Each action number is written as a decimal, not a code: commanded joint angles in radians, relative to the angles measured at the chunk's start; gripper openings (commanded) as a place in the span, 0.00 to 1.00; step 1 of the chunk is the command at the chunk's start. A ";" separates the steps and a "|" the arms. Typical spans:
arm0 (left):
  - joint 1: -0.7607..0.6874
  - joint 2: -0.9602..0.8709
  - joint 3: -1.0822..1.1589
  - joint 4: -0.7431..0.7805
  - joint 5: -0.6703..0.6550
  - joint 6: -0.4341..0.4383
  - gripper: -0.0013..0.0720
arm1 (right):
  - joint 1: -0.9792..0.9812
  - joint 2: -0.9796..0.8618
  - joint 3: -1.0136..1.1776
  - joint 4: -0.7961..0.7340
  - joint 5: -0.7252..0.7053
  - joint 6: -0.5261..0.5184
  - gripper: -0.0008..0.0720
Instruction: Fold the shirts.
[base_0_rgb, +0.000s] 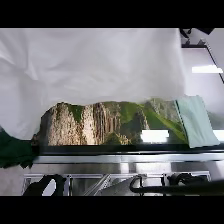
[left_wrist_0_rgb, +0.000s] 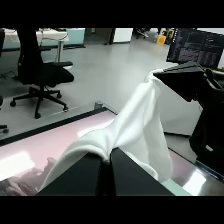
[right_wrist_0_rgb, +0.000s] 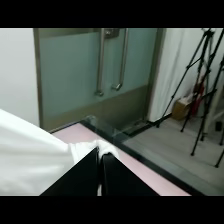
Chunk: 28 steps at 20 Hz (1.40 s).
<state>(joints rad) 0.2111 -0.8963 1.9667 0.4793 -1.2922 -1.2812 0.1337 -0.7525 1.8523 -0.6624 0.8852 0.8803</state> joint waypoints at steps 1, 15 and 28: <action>0.000 -0.136 0.168 -0.001 -0.103 -0.094 0.03 | 0.001 -0.023 0.018 -0.133 -0.040 0.014 0.04; 0.018 -0.813 -0.526 -0.014 0.039 0.165 0.04 | 0.006 -0.962 0.016 -0.115 0.003 0.168 0.04; 0.098 -0.725 -0.514 0.259 -0.281 0.038 0.96 | -0.159 -0.711 -0.049 -0.188 0.513 0.318 0.50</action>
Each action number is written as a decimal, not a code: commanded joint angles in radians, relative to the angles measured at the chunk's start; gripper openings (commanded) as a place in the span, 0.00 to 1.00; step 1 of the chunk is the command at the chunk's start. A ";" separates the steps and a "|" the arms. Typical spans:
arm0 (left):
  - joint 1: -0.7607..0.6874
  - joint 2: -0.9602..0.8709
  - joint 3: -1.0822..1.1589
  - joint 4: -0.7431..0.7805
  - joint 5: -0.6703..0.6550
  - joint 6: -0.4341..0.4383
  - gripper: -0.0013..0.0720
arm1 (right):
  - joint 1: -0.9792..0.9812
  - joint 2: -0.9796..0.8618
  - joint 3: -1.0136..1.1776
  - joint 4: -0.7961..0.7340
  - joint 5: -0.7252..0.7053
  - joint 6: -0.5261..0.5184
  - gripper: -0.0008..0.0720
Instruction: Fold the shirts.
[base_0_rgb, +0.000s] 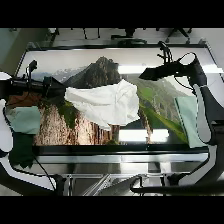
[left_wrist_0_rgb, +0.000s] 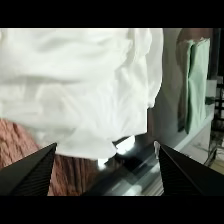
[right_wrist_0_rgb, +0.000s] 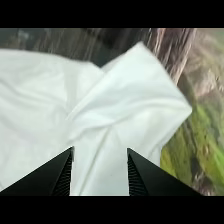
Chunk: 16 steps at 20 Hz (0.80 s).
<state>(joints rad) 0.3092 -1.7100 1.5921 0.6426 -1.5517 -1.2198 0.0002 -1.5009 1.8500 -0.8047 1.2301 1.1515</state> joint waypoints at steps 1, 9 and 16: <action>-0.013 0.129 -0.243 0.097 0.022 -0.011 0.96 | -0.022 0.037 -0.095 -0.048 0.174 0.046 0.50; -0.221 0.225 -0.814 -0.055 0.499 0.091 0.96 | -0.016 0.037 -0.328 -0.049 0.162 0.045 0.50; -0.315 0.052 -0.603 -0.109 0.624 0.106 0.55 | -0.021 0.038 -0.328 -0.072 0.195 0.041 0.50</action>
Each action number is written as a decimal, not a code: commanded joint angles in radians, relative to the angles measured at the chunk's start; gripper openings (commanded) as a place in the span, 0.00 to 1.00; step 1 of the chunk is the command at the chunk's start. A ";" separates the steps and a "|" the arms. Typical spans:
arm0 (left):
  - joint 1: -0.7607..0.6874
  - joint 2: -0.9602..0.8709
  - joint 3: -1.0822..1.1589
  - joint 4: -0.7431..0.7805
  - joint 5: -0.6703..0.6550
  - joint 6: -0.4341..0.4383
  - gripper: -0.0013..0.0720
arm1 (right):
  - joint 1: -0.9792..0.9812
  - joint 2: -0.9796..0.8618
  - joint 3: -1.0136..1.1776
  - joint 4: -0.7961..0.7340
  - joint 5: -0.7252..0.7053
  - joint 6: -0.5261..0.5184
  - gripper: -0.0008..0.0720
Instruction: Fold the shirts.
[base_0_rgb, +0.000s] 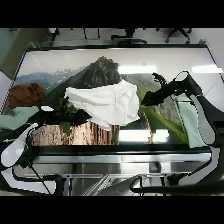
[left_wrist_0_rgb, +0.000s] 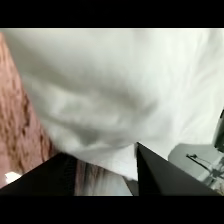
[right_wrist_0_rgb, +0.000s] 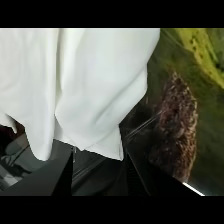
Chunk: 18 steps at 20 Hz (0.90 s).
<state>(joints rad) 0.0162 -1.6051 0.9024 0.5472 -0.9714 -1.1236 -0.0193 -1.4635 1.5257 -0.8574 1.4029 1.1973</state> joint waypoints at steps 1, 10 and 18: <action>-0.018 -0.059 0.124 -0.014 0.021 0.018 0.39 | -0.001 0.002 -0.004 -0.026 0.029 -0.005 0.50; 0.181 0.133 0.230 0.241 -0.381 0.039 0.04 | -0.026 0.132 -0.150 -0.063 0.069 -0.016 0.50; 0.398 0.237 0.230 0.402 -0.460 -0.004 0.04 | 0.122 0.178 -0.455 -0.039 -0.301 -0.076 0.50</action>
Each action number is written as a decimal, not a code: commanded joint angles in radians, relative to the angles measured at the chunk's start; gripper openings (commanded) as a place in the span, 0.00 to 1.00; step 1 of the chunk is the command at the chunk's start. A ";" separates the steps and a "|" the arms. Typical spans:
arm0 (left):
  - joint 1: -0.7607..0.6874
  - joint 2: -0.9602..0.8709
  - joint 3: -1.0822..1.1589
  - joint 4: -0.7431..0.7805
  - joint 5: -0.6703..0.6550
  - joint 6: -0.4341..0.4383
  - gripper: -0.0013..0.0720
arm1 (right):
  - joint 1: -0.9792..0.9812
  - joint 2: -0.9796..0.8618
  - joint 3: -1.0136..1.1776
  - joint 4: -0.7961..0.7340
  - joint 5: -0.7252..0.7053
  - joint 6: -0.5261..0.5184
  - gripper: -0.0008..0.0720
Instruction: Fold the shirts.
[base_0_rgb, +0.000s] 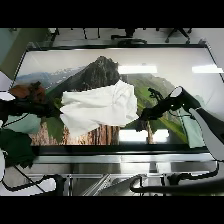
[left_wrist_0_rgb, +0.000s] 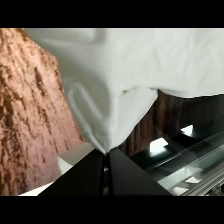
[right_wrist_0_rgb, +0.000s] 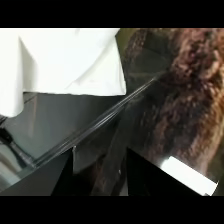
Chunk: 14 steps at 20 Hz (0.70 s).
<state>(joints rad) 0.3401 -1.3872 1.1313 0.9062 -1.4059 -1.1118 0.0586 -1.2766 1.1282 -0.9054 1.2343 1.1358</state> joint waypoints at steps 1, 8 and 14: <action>0.093 0.019 0.002 0.041 -0.024 -0.015 0.04 | 0.049 -0.020 -0.058 0.013 -0.158 -0.014 0.50; 0.122 0.019 0.002 0.041 0.012 -0.014 0.04 | 0.050 -0.071 -0.058 0.134 -0.293 -0.070 0.50; 0.122 0.019 0.002 0.041 0.018 -0.014 0.04 | 0.093 -0.138 -0.058 0.172 -0.222 -0.102 0.50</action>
<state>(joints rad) 0.4603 -1.3689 1.1316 0.9463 -1.3945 -1.1252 0.1329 -1.3849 1.0729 -0.6739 0.9737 1.0523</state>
